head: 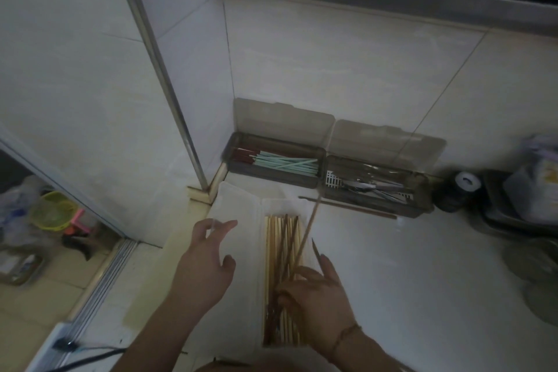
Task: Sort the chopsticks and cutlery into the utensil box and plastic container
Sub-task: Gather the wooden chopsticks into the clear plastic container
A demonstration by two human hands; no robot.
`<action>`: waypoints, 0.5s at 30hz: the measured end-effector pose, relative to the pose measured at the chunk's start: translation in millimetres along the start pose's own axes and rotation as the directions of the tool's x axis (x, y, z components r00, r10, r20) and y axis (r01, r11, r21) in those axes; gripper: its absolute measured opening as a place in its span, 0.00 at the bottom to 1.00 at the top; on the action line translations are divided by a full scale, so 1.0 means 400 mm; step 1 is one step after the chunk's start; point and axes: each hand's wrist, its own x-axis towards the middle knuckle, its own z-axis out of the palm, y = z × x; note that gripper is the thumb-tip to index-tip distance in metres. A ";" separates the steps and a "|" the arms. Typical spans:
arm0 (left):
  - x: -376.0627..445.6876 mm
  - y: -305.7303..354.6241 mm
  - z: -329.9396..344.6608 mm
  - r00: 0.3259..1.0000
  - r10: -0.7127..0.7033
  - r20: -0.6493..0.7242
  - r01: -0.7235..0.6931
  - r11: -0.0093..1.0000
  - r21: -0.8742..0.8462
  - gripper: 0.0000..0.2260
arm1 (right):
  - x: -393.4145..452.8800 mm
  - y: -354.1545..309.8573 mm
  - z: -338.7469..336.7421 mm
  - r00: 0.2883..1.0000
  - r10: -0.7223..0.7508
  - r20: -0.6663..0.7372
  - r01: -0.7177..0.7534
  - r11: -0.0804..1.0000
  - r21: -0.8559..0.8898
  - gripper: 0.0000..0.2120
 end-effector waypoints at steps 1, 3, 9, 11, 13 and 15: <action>0.000 -0.001 0.000 1.000 0.004 -0.003 -0.004 1.000 -0.001 0.28 | 0.001 -0.002 0.013 0.999 -0.013 0.046 0.015 0.999 -0.045 0.10; 0.001 -0.002 0.001 1.000 0.012 -0.004 -0.012 1.000 -0.002 0.28 | -0.006 -0.007 0.041 0.993 -0.047 0.111 0.059 0.991 -0.116 0.11; 0.004 -0.002 0.005 1.000 -0.005 0.005 0.005 1.000 0.002 0.28 | -0.003 -0.010 0.069 0.980 -0.124 0.157 0.155 0.967 -0.200 0.10; 0.003 -0.001 0.004 1.000 -0.011 0.009 0.011 1.000 0.006 0.28 | -0.009 -0.001 0.080 0.980 -0.149 0.136 0.171 0.971 -0.169 0.08; 0.002 -0.002 0.003 1.000 -0.011 0.008 0.011 1.000 0.004 0.28 | -0.017 0.019 0.090 0.982 -0.187 -0.001 0.186 0.980 -0.076 0.05; 0.002 -0.003 0.003 1.000 -0.009 0.010 0.009 1.000 -0.006 0.28 | -0.026 0.049 0.092 0.967 -0.081 -0.241 0.117 0.984 0.138 0.04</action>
